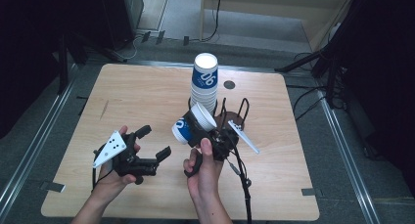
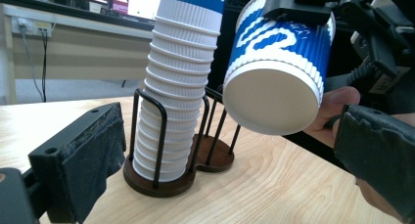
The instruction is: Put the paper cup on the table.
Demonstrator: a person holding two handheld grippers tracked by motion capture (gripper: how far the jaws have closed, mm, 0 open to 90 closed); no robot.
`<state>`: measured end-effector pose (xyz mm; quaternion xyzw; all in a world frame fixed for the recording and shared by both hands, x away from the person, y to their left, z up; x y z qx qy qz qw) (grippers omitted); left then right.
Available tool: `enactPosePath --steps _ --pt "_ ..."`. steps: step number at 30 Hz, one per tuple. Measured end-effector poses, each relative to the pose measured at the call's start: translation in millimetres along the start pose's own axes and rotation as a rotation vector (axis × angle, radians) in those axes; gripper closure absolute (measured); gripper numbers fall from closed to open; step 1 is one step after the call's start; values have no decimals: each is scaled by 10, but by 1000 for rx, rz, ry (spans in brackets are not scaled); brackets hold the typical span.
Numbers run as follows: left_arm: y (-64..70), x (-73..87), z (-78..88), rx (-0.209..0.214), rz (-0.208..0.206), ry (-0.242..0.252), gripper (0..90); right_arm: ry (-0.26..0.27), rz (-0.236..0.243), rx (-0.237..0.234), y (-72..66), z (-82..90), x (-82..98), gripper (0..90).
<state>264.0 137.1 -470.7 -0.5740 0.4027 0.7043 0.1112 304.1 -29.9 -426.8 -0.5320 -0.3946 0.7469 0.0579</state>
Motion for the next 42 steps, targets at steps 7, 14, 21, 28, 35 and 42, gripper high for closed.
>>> enactPosePath --steps 7,14,21,28,35,42 --pt "-48 16 13 -9 9 -8 0 12 56 25 14 27 -24 206" --pt "-69 35 10 -19 5 -18 0 42 166 63 15 76 -73 206" --pt "-141 72 31 -36 12 -28 0 46 229 95 51 94 -101 205" --pt "-192 109 50 -58 5 -35 0 46 285 112 59 100 -115 205" --pt "-260 183 98 -87 -10 -55 0 48 348 140 96 127 -168 204" --pt "-356 283 194 -119 -22 -75 0 47 404 172 174 161 -215 204"
Point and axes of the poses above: each handheld gripper's, and its own axes: z roughly backward along the jaws, x roughly out of its underside, y roughly to its right, the point moved 6 cm from there along -z, roughly forward along the jaws, and after that the axes turned 12 degrees about z, right-handed, at the moved point
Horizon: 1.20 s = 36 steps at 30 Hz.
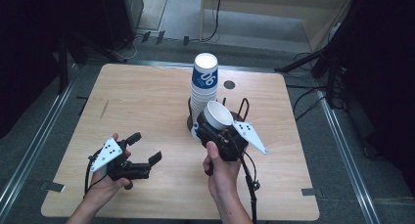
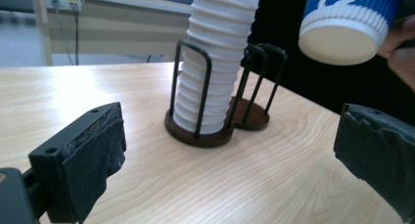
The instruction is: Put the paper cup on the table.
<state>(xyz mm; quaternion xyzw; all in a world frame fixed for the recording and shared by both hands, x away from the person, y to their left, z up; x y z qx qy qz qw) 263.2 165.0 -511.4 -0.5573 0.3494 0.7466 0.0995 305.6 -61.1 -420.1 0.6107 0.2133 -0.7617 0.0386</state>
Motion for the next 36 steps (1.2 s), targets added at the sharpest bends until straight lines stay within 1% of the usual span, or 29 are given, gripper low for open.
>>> enactPosePath --steps 4,6,10,14,20,25,27,31,34,36 --pt "-70 45 45 -19 0 -7 0 -8 25 17 45 8 12 204" --pt "-106 63 67 -28 -7 -10 0 -8 39 24 71 11 15 204" --pt "-173 102 107 -48 -9 -19 0 -10 48 38 127 21 15 204" --pt "-221 109 143 -63 -3 -13 0 -9 68 55 176 37 7 203" --pt "-307 137 228 -89 -14 -19 0 -13 89 68 253 53 2 203" --pt "-409 174 321 -113 -7 -27 0 -21 102 81 309 62 12 203" --pt "-452 179 360 -125 -5 -27 0 -23 119 90 336 62 18 202" --pt "-523 166 431 -144 1 -15 0 -24 122 110 408 59 29 202" --pt "-572 167 472 -155 5 -12 0 -27 144 135 476 65 40 202" --pt "-606 175 495 -161 9 -15 0 -29 162 143 519 79 44 202"
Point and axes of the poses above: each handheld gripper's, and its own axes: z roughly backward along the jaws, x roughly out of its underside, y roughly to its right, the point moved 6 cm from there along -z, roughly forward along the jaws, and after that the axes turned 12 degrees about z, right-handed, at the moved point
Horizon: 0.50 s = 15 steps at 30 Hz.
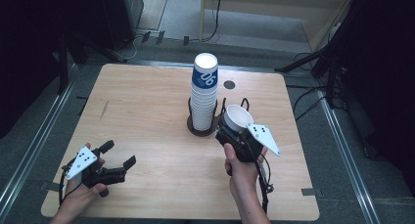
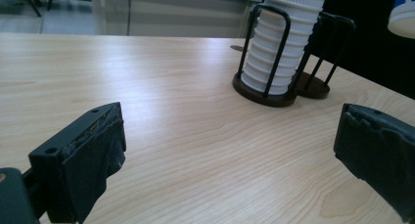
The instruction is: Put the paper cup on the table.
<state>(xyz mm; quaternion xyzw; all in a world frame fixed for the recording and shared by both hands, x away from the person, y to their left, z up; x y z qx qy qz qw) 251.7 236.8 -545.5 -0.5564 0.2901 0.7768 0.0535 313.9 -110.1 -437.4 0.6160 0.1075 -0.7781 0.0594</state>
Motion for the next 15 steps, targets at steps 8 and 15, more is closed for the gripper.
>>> enactPosePath --steps 8,15 --pt "-176 35 42 -60 -26 -6 0 -1 42 59 221 27 46 202" --pt "-248 62 49 -88 -11 -9 0 -5 68 82 362 27 102 202"
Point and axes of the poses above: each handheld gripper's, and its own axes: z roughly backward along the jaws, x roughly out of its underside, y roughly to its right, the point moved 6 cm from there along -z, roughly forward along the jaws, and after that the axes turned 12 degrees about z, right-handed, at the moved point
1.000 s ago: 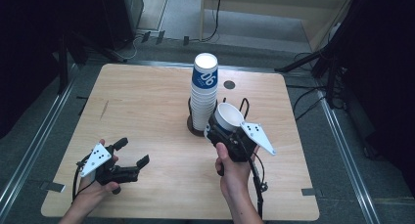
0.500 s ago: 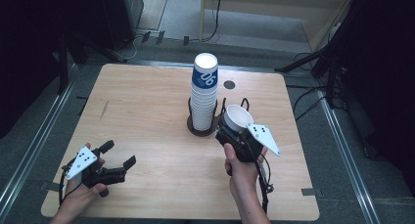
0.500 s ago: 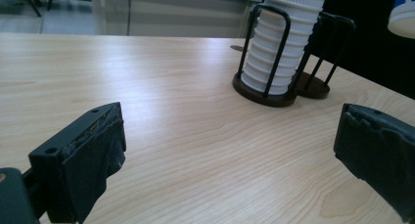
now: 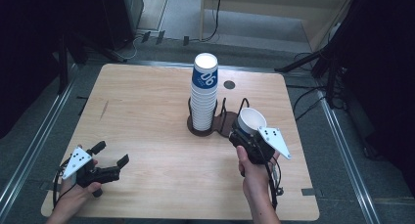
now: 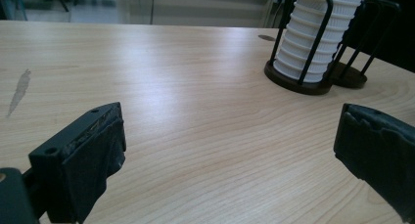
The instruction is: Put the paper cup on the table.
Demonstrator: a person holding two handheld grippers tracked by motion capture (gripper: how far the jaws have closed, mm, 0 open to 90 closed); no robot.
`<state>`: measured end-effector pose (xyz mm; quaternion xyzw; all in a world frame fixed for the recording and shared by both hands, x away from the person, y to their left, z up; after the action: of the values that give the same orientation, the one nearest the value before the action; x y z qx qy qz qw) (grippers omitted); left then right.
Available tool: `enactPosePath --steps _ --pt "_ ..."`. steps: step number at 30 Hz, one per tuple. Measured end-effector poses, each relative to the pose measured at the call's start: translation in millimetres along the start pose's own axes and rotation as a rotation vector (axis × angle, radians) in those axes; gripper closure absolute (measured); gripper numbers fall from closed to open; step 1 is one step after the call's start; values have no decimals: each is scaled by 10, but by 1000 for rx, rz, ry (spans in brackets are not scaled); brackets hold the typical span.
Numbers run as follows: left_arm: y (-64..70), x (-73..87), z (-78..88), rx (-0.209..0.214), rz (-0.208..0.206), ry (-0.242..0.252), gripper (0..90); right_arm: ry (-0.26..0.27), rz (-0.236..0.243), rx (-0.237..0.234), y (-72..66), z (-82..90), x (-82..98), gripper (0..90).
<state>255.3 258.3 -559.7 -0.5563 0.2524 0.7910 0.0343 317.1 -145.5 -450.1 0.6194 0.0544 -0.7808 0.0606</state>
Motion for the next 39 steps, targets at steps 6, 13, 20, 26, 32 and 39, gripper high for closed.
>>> enactPosePath --steps 6,13,20,26,32,39 --pt "-52 38 -10 -18 -5 -13 0 -7 62 33 81 -28 87 202" --pt "-89 61 -24 -31 3 -25 0 -2 127 64 221 -26 163 201" --pt "-101 59 -29 -35 14 -27 0 -9 159 92 389 -43 240 201" --pt "-111 56 -30 -34 32 -27 0 -21 183 117 531 -73 306 201" --pt "-115 55 -30 -33 35 -29 0 -44 214 83 616 -151 403 202" --pt "-114 55 -31 -33 35 -28 0 -22 206 49 715 -288 561 203"
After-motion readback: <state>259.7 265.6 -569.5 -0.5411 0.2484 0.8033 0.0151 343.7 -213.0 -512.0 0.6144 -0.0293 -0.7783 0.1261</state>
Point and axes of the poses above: each handheld gripper's, and its own axes: z roughly backward along the jaws, x roughly out of its underside, y roughly to its right, the point moved 6 cm from there along -z, roughly forward along the jaws, and after that the axes turned 12 degrees about z, right-handed, at the moved point
